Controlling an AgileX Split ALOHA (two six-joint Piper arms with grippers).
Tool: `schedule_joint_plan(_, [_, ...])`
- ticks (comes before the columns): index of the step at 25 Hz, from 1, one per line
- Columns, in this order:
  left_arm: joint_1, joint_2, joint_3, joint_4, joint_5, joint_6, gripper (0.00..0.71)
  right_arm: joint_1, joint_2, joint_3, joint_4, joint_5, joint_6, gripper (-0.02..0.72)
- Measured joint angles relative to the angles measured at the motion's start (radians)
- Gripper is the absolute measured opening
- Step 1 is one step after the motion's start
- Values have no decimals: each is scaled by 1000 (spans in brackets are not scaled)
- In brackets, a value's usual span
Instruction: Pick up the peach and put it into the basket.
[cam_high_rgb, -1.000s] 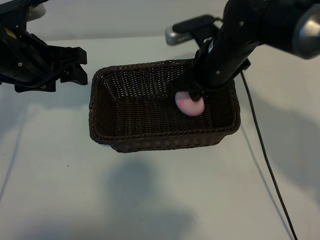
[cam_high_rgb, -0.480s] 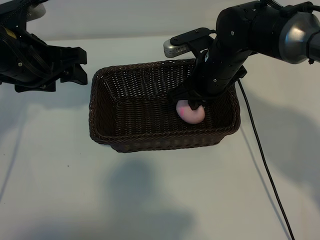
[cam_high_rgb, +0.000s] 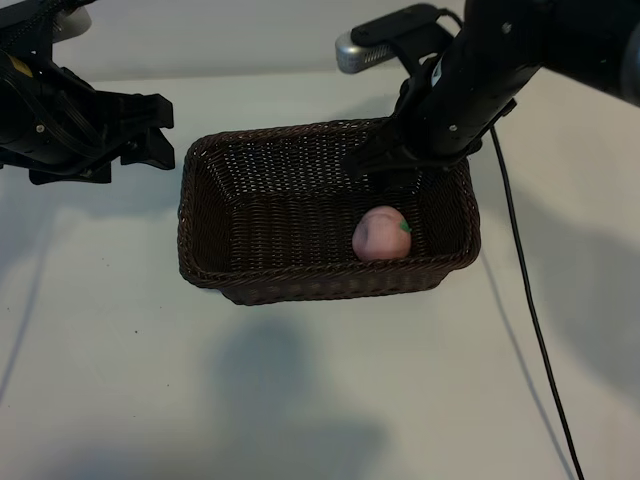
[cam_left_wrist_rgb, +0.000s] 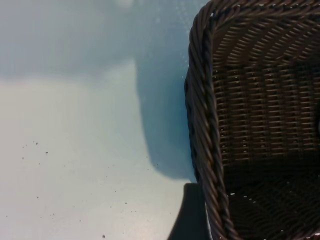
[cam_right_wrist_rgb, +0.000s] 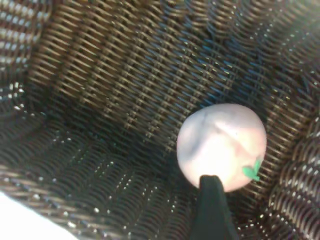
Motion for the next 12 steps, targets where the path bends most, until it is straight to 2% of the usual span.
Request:
schedule_joint_plan(5, [0,0,0,0,0,-1,590,-39,-49,0,-33,24,24,503])
schedule_joint_plan(12, [0,0,0,1,0,-1,590,-177,-56,-1,-85,97,30,504])
